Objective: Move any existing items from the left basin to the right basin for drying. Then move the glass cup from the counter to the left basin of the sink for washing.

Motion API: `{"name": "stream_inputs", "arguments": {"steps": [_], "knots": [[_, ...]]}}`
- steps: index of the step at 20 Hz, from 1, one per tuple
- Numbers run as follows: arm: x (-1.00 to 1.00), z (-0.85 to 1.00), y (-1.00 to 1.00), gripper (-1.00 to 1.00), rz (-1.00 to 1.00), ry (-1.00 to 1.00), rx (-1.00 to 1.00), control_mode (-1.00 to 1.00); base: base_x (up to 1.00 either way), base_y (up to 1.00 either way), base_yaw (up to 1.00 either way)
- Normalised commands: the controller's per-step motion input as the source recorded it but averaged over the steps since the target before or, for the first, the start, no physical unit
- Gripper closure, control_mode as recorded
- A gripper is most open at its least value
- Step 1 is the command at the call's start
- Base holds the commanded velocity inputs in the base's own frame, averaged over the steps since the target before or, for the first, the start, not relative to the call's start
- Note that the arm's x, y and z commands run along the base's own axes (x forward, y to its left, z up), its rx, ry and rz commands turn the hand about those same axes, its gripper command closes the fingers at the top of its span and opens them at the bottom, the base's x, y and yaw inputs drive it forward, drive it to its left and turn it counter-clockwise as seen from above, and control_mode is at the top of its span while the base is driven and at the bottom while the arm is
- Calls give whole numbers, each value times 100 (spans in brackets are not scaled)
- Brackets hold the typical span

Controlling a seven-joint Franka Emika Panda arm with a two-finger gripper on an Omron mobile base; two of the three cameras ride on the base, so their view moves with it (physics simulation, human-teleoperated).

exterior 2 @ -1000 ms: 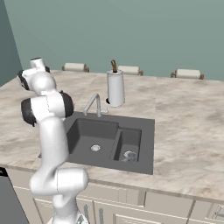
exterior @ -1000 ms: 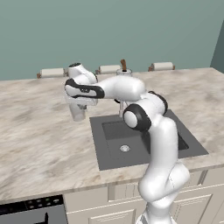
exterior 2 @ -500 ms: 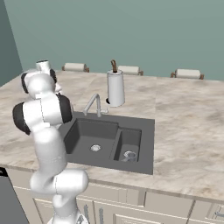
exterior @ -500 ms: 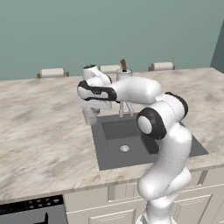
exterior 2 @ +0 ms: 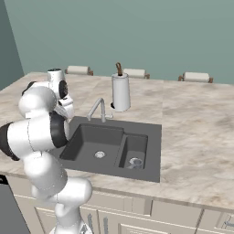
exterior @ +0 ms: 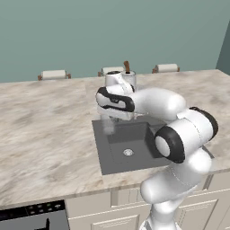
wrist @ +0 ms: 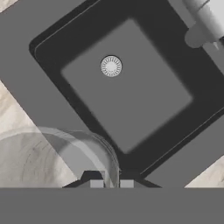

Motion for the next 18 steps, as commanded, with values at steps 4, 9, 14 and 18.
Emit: {"name": "stream_inputs", "arguments": {"steps": [4, 9, 14, 18], "knots": [[-47, 0, -55, 100, -7, 0, 5, -100, 0, 0, 0], [-31, 0, -49, 100, -3, 0, 1, -100, 0, 0, 0], [-12, -8, -46, 100, 0, 0, 0, -100, 0, 0, 0], [-12, -10, -46, 100, 0, 0, 0, -100, 0, 0, 0]]}}
